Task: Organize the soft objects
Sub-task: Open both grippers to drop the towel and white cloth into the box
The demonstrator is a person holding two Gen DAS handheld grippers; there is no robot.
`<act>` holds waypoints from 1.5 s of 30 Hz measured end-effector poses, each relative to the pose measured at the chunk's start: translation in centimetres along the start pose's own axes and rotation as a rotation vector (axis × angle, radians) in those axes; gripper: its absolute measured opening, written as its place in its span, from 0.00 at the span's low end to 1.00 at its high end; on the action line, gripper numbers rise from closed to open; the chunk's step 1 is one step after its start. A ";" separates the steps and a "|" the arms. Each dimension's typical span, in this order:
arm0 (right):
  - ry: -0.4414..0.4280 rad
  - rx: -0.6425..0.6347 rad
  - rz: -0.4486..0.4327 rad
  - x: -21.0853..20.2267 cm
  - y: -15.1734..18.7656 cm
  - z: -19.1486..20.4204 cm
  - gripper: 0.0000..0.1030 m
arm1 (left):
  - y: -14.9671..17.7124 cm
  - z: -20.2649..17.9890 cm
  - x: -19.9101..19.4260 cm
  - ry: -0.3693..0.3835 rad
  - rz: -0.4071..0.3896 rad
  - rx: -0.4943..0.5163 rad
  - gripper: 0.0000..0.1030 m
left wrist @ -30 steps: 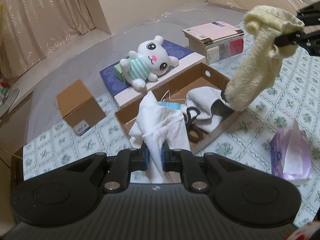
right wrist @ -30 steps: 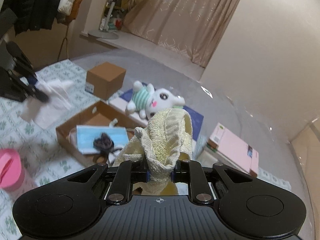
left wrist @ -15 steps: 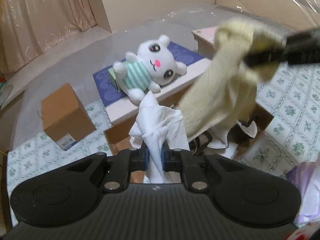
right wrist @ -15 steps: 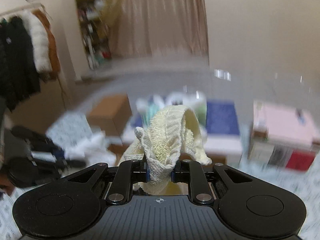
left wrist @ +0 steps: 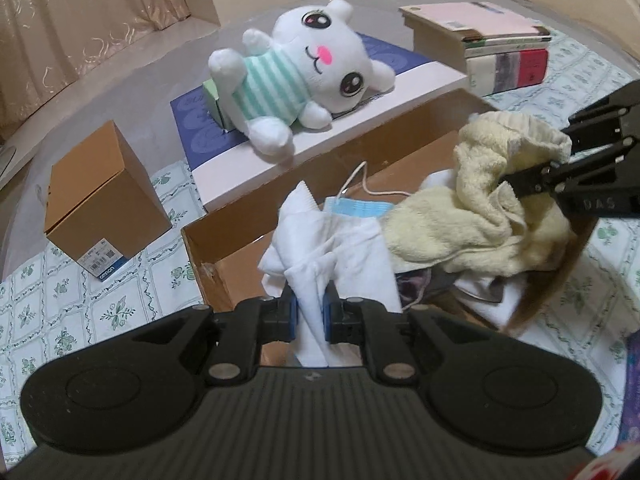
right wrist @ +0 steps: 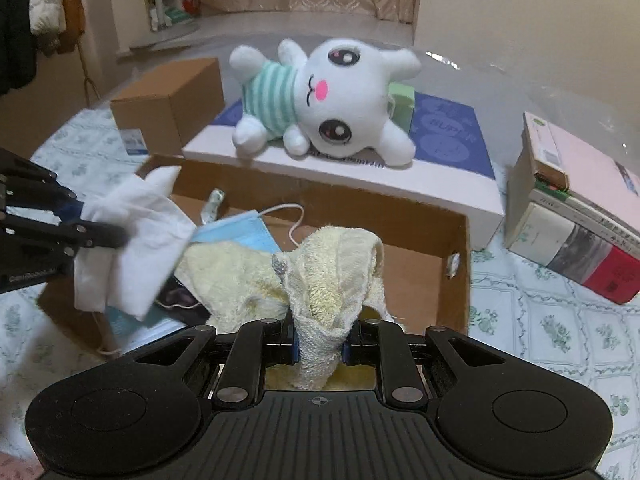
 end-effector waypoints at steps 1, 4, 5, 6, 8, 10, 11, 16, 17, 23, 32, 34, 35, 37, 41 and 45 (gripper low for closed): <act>-0.020 0.006 0.007 0.6 0.0 0.2 0.17 | 0.0 0.0 0.3 -0.009 0.004 0.005 0.10; -0.129 0.011 0.006 1.9 0.1 1.1 0.17 | -0.2 -0.1 1.3 -0.041 0.014 0.024 0.10; -0.160 0.014 0.006 2.1 0.1 1.4 0.17 | -0.2 -0.1 1.7 -0.047 0.019 0.027 0.10; -0.177 0.014 0.005 2.2 0.1 1.6 0.17 | -0.1 0.0 2.0 -0.050 0.022 0.029 0.11; -0.190 -0.003 0.002 2.3 0.1 1.9 0.17 | 0.0 0.1 2.5 -0.052 0.023 0.020 0.12; -0.152 -0.030 0.007 2.7 0.1 2.0 0.17 | 0.2 0.2 2.9 -0.052 0.027 0.017 0.15; -0.129 -0.044 0.013 3.0 0.2 2.0 0.17 | 0.3 0.2 3.1 -0.053 0.027 0.022 0.15; -0.055 -0.067 0.014 4.1 0.2 1.8 0.17 | 0.3 0.2 3.2 -0.065 0.015 0.033 0.32; -0.045 -0.070 0.012 4.2 0.2 1.8 0.17 | 0.3 0.3 3.1 -0.066 0.013 0.030 0.38; -0.046 -0.060 0.008 4.1 0.3 1.5 0.19 | 0.4 0.4 2.0 -0.054 -0.019 0.026 0.52; -0.016 0.034 -0.019 2.8 0.6 -0.8 0.67 | 0.3 -0.6 0.2 -0.059 -0.044 0.065 0.62; -0.027 0.063 -0.024 2.3 0.7 -1.5 0.68 | 0.3 -0.7 -0.1 -0.061 -0.049 0.069 0.64; -0.028 0.069 -0.029 2.1 0.7 -1.6 0.69 | 0.3 -0.8 -0.2 -0.062 -0.051 0.071 0.64; -0.030 0.079 -0.040 1.5 0.7 -1.9 0.69 | 0.4 -0.9 -0.5 -0.066 -0.051 0.073 0.65; -0.069 0.142 -0.090 -0.5 0.5 -2.3 0.70 | 0.4 -0.8 -1.2 -0.066 -0.064 0.056 0.71; -0.104 0.170 -0.121 -2.5 0.0 -2.3 0.71 | 0.5 -0.8 -2.3 -0.069 -0.077 0.033 0.75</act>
Point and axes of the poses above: each gripper's, at about its wrist camera, not at the fingertips, and x roughly the way its jaws point, z to its left, y to its underside, the point moved 5 cm from there along x, roughly the way its jaws point, and after that the axes turned 8 degrees about z, right-handed, at the moved point
